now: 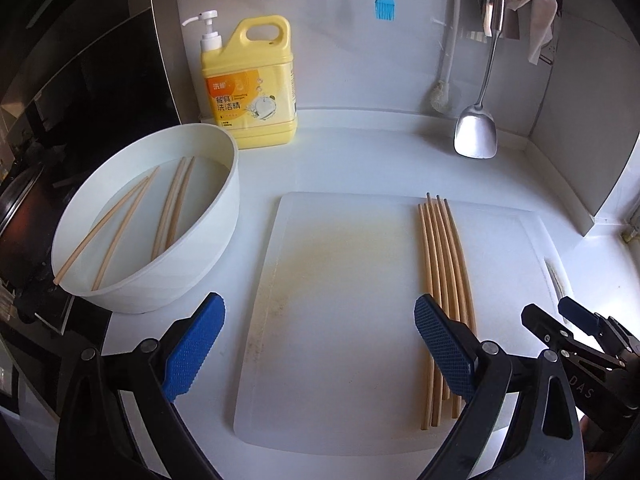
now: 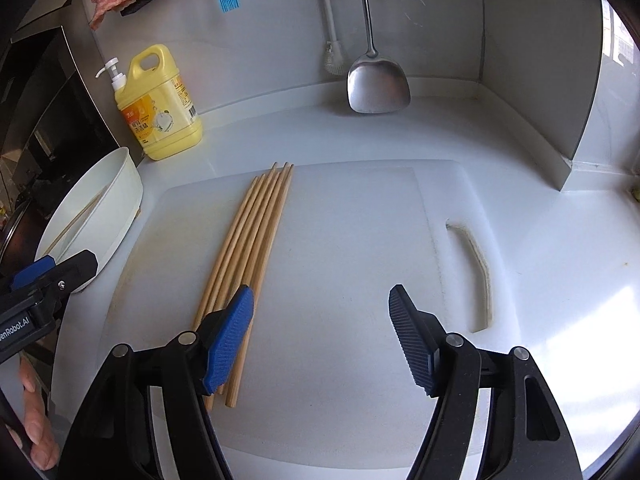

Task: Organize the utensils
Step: 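Move both open grippers back over the chopstick bundle on the board, then push the left gripper into the bundle while the right gripper separates a chopstick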

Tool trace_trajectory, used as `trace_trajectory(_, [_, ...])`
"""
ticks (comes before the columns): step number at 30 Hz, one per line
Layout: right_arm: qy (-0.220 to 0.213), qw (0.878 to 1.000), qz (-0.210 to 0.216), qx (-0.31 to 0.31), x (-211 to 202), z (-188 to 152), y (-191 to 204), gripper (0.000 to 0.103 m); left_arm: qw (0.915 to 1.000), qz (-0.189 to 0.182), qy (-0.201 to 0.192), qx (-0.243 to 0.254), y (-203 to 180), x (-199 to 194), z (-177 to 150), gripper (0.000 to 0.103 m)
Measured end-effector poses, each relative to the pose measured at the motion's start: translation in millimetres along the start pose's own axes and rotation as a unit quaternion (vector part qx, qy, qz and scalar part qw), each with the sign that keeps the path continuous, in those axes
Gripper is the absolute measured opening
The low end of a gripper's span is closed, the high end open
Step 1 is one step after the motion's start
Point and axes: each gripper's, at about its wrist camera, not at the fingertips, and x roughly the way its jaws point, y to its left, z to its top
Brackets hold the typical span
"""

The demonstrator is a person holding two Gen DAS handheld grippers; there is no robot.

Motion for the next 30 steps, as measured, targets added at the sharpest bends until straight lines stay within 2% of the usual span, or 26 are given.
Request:
trace_trajectory(8, [-0.014, 1.0, 0.004, 0.007, 23, -3, 3, 0.067, 0.9998, -0.017, -0.006, -0.001, -5, 31, -17, 0.094])
trace_trajectory(17, [0.002, 1.0, 0.0, 0.007, 42, 0, 16, 0.067, 0.9997, -0.02, -0.007, -0.008, 1, 41, -14, 0.094])
trace_trajectory(30, [-0.001, 0.998, -0.053, -0.043, 48, 2, 31, 0.067, 0.9997, -0.023, -0.003, -0.012, 3, 48, -11, 0.094])
